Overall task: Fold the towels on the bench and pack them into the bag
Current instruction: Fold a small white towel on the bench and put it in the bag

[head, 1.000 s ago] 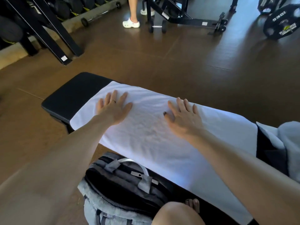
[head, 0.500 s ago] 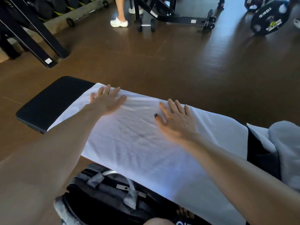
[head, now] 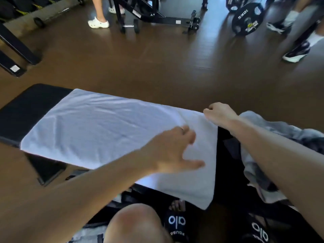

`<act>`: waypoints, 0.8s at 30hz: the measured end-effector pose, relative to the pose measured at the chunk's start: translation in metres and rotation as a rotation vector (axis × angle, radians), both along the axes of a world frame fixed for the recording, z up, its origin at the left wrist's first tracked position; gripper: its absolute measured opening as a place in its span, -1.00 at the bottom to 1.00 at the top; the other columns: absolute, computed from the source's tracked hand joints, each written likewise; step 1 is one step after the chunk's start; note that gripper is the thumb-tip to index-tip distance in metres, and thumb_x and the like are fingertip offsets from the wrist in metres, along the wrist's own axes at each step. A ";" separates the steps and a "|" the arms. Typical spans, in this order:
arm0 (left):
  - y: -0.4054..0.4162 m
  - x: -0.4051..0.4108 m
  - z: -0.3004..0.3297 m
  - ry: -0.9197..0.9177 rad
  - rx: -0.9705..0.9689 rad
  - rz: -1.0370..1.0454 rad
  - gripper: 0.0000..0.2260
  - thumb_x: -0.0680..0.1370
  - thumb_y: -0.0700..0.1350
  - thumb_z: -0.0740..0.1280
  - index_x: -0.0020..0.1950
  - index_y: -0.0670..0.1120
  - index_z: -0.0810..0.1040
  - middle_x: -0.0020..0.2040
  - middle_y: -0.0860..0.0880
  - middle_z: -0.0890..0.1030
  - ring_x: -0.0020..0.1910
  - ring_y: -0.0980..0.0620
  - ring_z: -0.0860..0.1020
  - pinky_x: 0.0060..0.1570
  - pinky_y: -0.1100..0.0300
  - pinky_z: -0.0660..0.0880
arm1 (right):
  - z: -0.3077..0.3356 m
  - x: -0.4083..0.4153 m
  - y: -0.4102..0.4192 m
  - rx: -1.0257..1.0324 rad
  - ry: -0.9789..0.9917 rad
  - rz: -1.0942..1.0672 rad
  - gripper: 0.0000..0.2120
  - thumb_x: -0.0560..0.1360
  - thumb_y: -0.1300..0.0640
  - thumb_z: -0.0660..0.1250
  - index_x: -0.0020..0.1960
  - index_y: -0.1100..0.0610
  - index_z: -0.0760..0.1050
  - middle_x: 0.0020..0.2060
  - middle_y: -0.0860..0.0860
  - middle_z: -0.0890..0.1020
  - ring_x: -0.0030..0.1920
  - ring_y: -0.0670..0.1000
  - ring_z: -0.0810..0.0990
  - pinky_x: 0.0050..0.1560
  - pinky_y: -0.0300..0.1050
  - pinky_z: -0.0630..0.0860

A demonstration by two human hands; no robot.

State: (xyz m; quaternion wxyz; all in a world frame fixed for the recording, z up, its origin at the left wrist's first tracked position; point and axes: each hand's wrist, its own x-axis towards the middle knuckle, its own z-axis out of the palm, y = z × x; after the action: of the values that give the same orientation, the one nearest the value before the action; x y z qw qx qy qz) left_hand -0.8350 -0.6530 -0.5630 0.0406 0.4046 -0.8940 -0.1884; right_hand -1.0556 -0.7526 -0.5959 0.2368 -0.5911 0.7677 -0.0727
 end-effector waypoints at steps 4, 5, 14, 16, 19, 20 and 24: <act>0.067 -0.047 0.001 -0.278 0.043 -0.224 -0.27 0.38 0.45 0.38 0.23 -0.12 0.42 0.08 -0.04 0.43 0.07 -0.10 0.45 -0.02 0.00 0.44 | 0.005 -0.013 0.015 -0.041 -0.056 0.052 -0.88 0.44 0.01 0.28 -0.11 -0.02 0.57 -0.07 -0.03 0.62 -0.04 0.05 0.56 -0.15 -0.11 0.44; 0.075 -0.053 -0.005 -0.352 -0.013 -0.232 -0.22 0.36 0.46 0.39 0.27 -0.15 0.43 0.12 -0.08 0.46 0.10 -0.12 0.46 -0.02 -0.01 0.42 | 0.005 -0.013 0.017 -0.069 -0.058 0.070 -0.88 0.44 0.01 0.29 -0.08 -0.04 0.58 -0.08 -0.06 0.63 -0.04 0.04 0.57 -0.13 -0.12 0.44; 0.091 -0.069 -0.013 -0.469 -0.168 -0.149 -0.62 0.55 -0.02 0.37 0.32 -0.14 0.47 0.15 -0.13 0.48 0.05 -0.14 0.50 -0.20 0.05 0.31 | 0.014 0.001 0.031 -0.137 0.116 0.102 -0.85 0.43 0.20 0.26 -0.01 0.16 0.51 -0.04 0.10 0.60 -0.01 0.21 0.55 -0.04 -0.01 0.49; 0.096 -0.069 -0.008 -0.387 -0.085 -0.103 -0.70 0.59 -0.05 0.31 0.27 -0.13 0.50 0.07 -0.13 0.50 -0.01 -0.17 0.54 -0.23 0.05 0.36 | 0.019 -0.002 0.033 -0.181 0.066 0.058 -0.83 0.42 0.24 0.24 0.01 0.16 0.45 -0.05 0.11 0.57 -0.04 0.21 0.53 -0.10 -0.01 0.47; 0.105 -0.068 -0.002 -0.177 0.136 0.032 -0.78 0.63 -0.05 0.23 0.22 -0.13 0.43 0.02 -0.13 0.49 -0.07 -0.19 0.52 -0.18 0.03 0.43 | 0.027 -0.007 0.033 -0.175 0.050 0.005 -0.76 0.43 0.30 0.22 0.10 0.21 0.36 -0.01 0.13 0.54 -0.05 0.20 0.51 -0.14 -0.02 0.44; 0.108 -0.066 -0.001 -0.103 0.200 0.064 -0.83 0.63 -0.06 0.21 0.15 -0.11 0.39 -0.02 -0.11 0.47 -0.08 -0.17 0.50 -0.17 0.03 0.42 | 0.031 -0.009 0.034 -0.147 0.034 -0.031 -0.72 0.45 0.30 0.23 0.15 0.23 0.33 0.01 0.13 0.51 -0.03 0.20 0.50 -0.14 -0.02 0.42; 0.118 -0.057 0.013 0.102 0.362 0.171 -0.89 0.63 -0.07 0.21 0.03 -0.07 0.30 -0.07 -0.04 0.40 -0.08 -0.10 0.40 -0.14 0.06 0.33 | 0.048 -0.013 0.028 -0.112 -0.126 -0.238 -0.71 0.42 0.32 0.29 0.13 0.22 0.38 -0.07 0.15 0.50 -0.14 0.18 0.55 -0.20 -0.03 0.52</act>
State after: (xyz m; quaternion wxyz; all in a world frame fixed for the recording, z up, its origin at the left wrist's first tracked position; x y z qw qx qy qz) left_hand -0.8921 -0.5350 -0.5505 0.0284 0.4694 -0.8048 -0.3622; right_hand -1.0686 -0.7243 -0.5477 0.2408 -0.5025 0.8107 -0.1798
